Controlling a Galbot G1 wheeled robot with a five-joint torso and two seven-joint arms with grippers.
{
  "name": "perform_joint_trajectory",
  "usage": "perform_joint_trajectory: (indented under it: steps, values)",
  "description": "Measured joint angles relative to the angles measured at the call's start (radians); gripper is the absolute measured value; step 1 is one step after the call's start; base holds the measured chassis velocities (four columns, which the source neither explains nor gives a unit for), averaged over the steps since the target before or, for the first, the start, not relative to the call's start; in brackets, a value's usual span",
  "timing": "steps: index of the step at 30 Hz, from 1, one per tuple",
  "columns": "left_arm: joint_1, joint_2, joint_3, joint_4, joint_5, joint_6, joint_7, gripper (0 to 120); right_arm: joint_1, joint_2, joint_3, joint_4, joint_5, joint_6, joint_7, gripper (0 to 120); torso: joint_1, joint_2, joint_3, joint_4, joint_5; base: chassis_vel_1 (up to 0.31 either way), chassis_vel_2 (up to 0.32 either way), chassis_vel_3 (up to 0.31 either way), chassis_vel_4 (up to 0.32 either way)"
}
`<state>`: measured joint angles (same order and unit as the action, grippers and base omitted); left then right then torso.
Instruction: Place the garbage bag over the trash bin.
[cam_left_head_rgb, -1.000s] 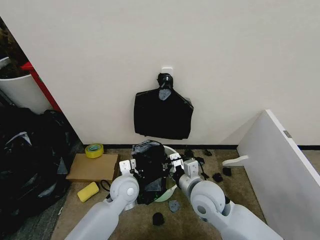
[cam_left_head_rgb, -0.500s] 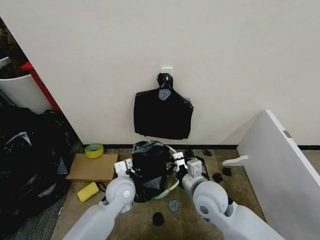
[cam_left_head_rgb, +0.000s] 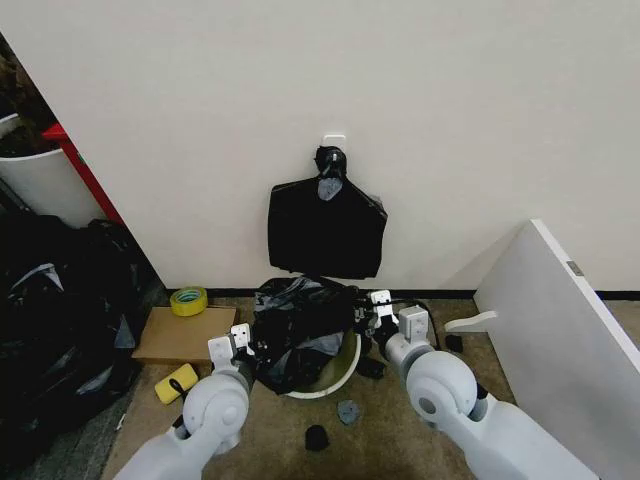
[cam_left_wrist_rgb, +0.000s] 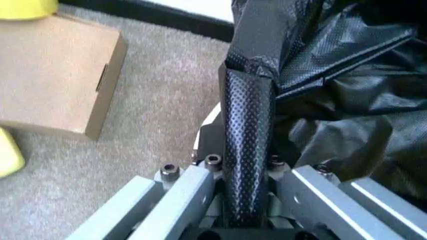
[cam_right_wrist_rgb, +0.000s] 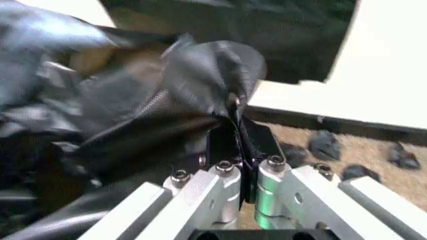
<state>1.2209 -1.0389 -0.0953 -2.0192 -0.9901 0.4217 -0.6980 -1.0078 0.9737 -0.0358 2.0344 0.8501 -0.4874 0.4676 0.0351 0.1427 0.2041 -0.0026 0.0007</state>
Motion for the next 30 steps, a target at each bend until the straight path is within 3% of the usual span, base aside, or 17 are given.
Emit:
perform_joint_trajectory:
  steps: [8,15,19,24,30]
  values:
    - [0.037,0.029,-0.013,-0.026,0.069,-0.042,0.099,1,-0.026,-0.079,0.082,-0.032,0.117,-0.045,-0.047,0,0.0,0.0,0.0,0.0,0.0001,0.0,0.0,0.0,0.0]
    - [0.069,0.031,-0.022,-0.046,0.085,-0.089,0.182,1,-0.086,-0.144,0.128,-0.048,0.121,-0.081,-0.191,0,0.0,0.0,0.0,-0.0007,-0.0001,0.0,0.0,0.0,0.0]
    - [0.103,0.013,-0.028,-0.056,0.077,-0.104,0.16,1,-0.084,-0.167,0.116,-0.052,0.123,-0.083,-0.248,0,0.0,0.0,0.0,0.0007,0.0002,0.0,0.0,0.0,0.0]
    - [0.12,-0.005,-0.037,-0.065,0.03,-0.123,0.119,1,-0.113,-0.204,0.112,-0.035,0.12,-0.086,-0.328,0,0.0,0.0,0.0,0.0,-0.0001,0.0,0.0,0.0,0.0]
    - [0.123,0.009,-0.039,-0.077,0.019,-0.121,0.116,1,-0.137,-0.189,0.122,-0.036,0.128,-0.069,-0.328,0,0.0,0.0,0.0,0.0,0.0001,0.0,0.0,0.0,0.0]
